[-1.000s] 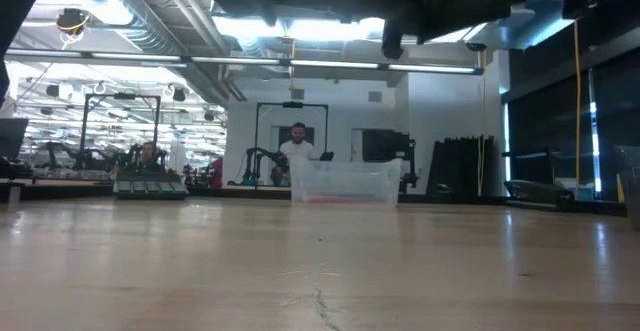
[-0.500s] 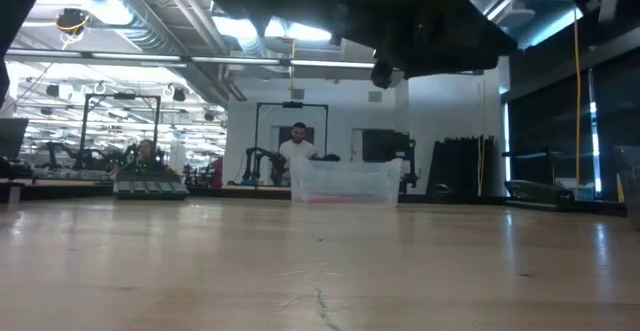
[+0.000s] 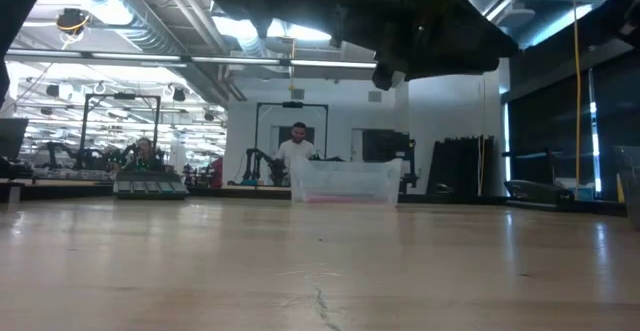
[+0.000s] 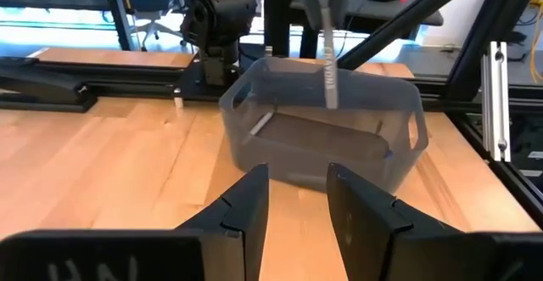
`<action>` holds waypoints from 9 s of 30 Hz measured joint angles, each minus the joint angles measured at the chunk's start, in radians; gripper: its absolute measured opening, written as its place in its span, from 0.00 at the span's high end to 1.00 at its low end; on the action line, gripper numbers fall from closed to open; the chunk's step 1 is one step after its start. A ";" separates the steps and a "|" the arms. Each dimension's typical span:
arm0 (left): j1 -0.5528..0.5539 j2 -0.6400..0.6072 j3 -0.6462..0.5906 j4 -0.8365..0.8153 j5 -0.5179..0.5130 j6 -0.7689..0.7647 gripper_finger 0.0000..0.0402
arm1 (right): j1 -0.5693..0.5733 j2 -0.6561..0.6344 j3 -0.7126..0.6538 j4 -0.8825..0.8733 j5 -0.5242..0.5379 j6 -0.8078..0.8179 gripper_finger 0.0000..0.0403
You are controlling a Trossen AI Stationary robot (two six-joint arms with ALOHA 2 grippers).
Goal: Sort crayons/erasers/pens/pencils in bins
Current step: Put the gray crayon into the black bin, then put the blue crayon into the black bin
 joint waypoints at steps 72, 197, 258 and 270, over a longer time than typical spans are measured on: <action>-0.515 -0.103 0.003 -0.465 -0.200 -0.477 0.73 | -0.108 0.314 0.018 0.261 -0.209 -0.501 0.57; -0.025 -0.891 0.257 -0.985 -0.081 0.138 1.00 | -0.740 0.723 1.093 0.086 -0.574 -0.609 0.98; -0.082 -1.048 -0.302 -1.003 0.206 -0.301 1.00 | -0.660 1.170 1.051 0.174 -0.738 -0.033 0.99; -0.230 -1.050 -0.283 -1.004 -0.197 -0.431 0.98 | -0.736 1.206 1.045 0.026 -0.794 -0.804 0.99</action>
